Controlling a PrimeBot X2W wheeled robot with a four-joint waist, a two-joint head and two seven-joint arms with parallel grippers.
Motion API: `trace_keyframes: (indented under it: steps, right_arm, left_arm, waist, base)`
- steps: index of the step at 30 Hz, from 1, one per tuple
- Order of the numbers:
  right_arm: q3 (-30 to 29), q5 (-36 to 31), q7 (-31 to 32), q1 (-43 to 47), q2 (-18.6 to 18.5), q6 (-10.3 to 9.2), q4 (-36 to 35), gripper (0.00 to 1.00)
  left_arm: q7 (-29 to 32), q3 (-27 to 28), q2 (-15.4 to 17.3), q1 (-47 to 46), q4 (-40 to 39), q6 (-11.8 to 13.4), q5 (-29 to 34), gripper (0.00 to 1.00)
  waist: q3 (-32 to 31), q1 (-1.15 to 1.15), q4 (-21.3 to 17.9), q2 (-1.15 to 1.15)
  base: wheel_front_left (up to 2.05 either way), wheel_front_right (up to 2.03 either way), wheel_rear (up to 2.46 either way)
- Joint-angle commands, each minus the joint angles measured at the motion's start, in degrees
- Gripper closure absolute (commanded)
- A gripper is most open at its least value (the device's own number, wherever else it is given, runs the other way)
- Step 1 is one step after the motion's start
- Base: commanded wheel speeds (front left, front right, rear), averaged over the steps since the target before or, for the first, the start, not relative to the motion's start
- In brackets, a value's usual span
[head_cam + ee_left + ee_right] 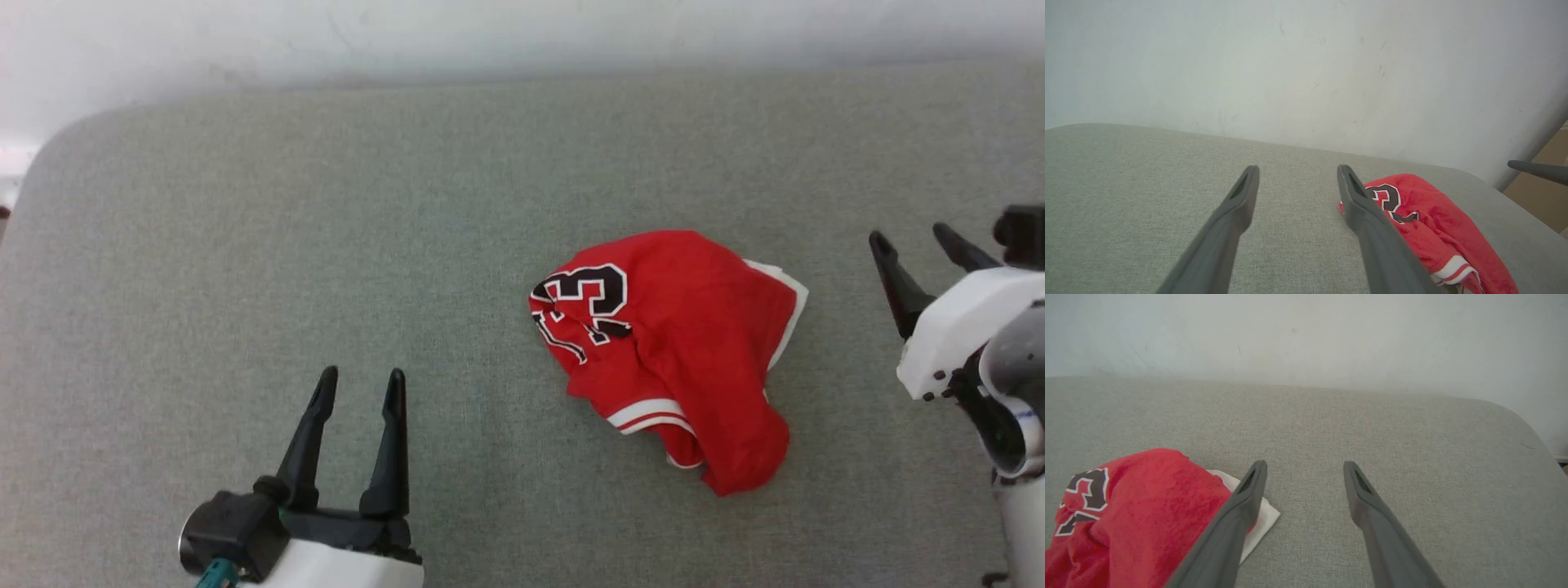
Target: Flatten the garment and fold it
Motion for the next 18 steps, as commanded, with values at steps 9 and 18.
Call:
trace_keyframes:
  steps: [9,18]
  right_arm:
    - [6.8,2.3,10.5,-5.7,-6.5,-0.04,5.2,0.00]
    - [13.4,6.1,11.5,-7.9,-8.9,-0.04,9.0,0.00]
  left_arm:
    - [-0.3,-1.5,-0.3,-5.2,0.7,-0.4,-0.9,0.00]
    - [-0.3,-2.2,-0.3,-7.8,1.3,-0.1,-1.7,0.00]
  waist:
    - [8.2,-0.01,3.1,0.00]
    - [11.5,-0.01,5.4,0.00]
  base:
    - [0.00,0.00,0.00]
    - [0.00,0.00,0.00]
